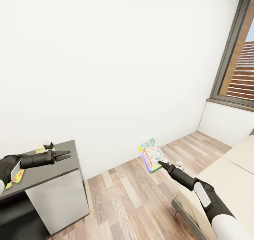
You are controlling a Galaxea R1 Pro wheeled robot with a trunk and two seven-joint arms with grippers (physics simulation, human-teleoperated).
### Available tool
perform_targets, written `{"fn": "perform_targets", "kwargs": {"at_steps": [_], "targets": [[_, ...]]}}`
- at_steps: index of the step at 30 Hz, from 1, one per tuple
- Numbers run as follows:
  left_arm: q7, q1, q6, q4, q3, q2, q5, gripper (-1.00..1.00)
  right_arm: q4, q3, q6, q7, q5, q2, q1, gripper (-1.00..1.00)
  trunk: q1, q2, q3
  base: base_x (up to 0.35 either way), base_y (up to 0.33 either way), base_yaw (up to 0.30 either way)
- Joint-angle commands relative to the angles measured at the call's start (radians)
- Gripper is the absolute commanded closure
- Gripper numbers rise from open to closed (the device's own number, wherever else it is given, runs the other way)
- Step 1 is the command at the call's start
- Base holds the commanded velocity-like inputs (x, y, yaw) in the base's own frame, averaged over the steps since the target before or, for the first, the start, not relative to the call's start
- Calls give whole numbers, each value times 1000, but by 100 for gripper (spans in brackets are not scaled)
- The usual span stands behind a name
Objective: Put all the toys in the child's room - the three board games (two on the bed and one on the table), the two jigsaw puzzles on the table, and the tennis ball on the table - inside the toy box on the table in the child's room.
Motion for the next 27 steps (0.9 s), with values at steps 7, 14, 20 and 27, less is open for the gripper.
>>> {"fn": "perform_targets", "kwargs": {"at_steps": [7, 14, 20, 27], "targets": [[-4, 0, 9, 2, 2, -1, 0, -100, 0, -1, 7, 1, -6, 2, -1, 100, 0, -1, 9, 143, 0, 188], [-4, 1, 5, 2, 2, -3, 0, -100, 0, 0, 7, 1, -6, 1, -1, 100, 0, -1, 19, 72, -13, 188], [-4, 1, 4, 3, 2, -5, -1, -100, 0, 0, 6, 0, -6, 7, -1, 100, 0, -1, 27, 111, -226, 198], [-4, 1, 4, 3, 4, -11, 0, -100, 0, 6, 0, -7, -4, 9, -1, 100, 0, -1, 36, 171, -285, 211]]}}
